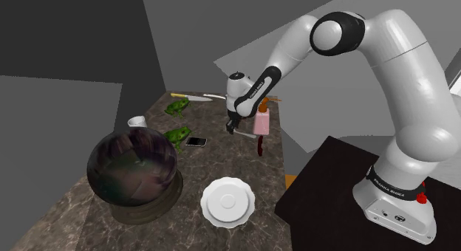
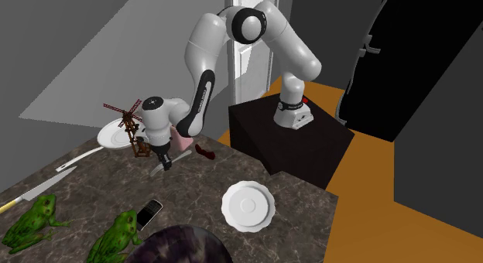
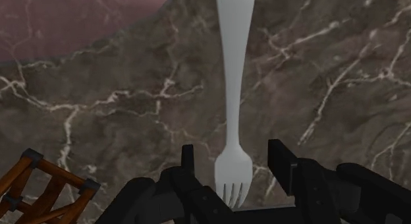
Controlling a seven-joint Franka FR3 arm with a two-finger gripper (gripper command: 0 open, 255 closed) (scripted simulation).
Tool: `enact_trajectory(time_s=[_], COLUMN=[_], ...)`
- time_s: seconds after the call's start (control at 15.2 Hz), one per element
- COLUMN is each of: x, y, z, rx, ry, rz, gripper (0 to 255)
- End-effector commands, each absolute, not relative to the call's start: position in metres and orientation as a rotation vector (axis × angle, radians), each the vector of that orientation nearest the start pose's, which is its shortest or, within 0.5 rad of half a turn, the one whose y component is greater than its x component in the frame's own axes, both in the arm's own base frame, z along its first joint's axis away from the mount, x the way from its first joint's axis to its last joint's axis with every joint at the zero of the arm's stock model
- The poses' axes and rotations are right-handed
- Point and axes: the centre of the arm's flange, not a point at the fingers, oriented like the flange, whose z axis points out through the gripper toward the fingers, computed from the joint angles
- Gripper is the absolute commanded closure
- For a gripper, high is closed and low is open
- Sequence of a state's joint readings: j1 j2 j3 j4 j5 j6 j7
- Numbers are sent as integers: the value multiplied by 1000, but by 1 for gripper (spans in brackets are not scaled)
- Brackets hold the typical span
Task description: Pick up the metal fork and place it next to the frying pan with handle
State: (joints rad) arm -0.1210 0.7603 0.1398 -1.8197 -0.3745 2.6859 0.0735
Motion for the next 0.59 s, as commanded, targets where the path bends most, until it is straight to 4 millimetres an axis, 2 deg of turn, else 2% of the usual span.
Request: enact_trajectory(time_s=[0.0, 0.26, 0.53], x=[650, 650, 644], y=[19, 19, 22], z=[131, 131, 180], rx=[-3198, -3198, -3198], ry=[-367, -367, -367], rz=[-205, -205, -205], gripper=[0, 0, 0])
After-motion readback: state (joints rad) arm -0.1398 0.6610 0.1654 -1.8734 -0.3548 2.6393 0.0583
